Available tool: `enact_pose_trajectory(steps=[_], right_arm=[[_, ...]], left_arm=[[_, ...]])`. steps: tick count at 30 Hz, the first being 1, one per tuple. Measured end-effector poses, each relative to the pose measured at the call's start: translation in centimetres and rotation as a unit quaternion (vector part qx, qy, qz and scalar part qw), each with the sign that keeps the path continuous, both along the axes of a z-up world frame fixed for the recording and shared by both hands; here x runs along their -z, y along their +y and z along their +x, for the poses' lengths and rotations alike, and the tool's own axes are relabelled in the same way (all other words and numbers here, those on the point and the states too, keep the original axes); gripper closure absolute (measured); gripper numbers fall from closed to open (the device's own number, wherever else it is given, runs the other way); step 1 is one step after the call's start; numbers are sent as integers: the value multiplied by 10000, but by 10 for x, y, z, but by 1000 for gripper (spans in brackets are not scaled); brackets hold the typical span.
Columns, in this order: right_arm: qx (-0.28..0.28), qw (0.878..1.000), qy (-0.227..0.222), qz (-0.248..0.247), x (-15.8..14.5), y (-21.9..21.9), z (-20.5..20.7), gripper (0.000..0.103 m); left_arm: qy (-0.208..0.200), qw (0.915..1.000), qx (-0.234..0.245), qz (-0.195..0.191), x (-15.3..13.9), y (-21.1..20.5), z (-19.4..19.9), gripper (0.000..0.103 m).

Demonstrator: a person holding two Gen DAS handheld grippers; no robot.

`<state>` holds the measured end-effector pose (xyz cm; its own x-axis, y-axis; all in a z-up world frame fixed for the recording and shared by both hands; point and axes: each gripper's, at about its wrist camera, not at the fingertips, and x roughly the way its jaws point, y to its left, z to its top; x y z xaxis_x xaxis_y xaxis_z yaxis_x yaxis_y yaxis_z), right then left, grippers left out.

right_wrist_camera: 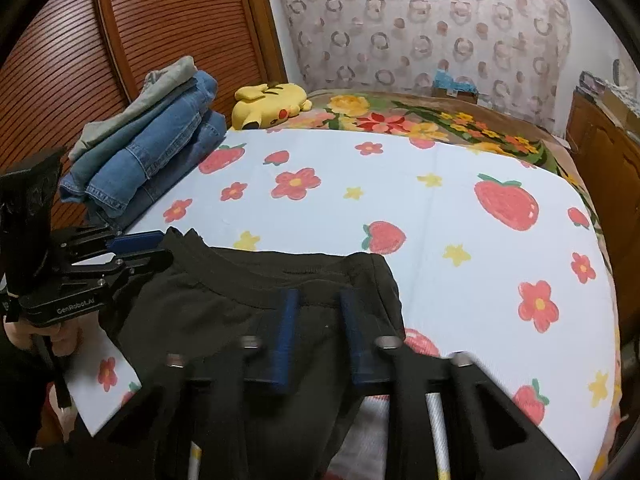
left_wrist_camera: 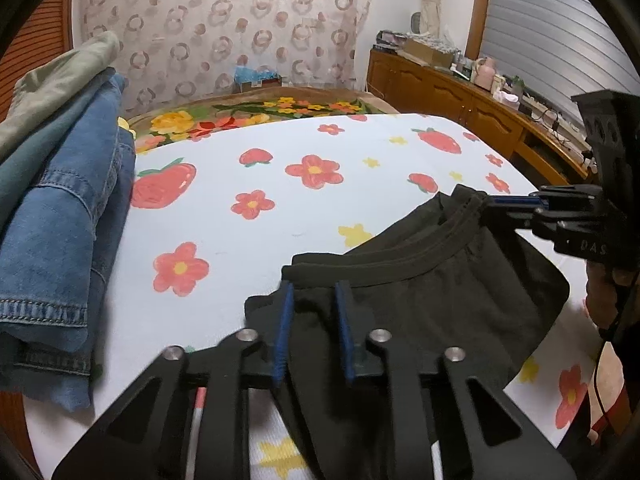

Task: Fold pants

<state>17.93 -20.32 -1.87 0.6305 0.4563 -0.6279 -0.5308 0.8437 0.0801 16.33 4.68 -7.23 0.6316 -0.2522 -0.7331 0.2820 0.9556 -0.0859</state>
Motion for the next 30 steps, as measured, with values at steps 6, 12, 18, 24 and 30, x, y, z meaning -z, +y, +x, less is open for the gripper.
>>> enact_pose_trajectory(steps=[6,12,18,24,30], right_arm=[[-42,9994,-220,257,-10,-3,-8,96],[82,9984,-479,285,-16,2,-9,96],[217,9987,-464,16,-4,10,4,96],[341,9992,-175,-75,5,10,19,95],[366,9989,-277,-127,-1,6,6,73]], left_arm=[[-439,9988,-150,-187,-19,8,-12,97],[-546,9976,-409,-143,-29,18,-3,98],[-377,9981,-444,-220,-24,19,0,98],[-220,9987,-310,-341,-18,13,-3,67],[-126,9990,-281,-321,-11,8,-6,53]])
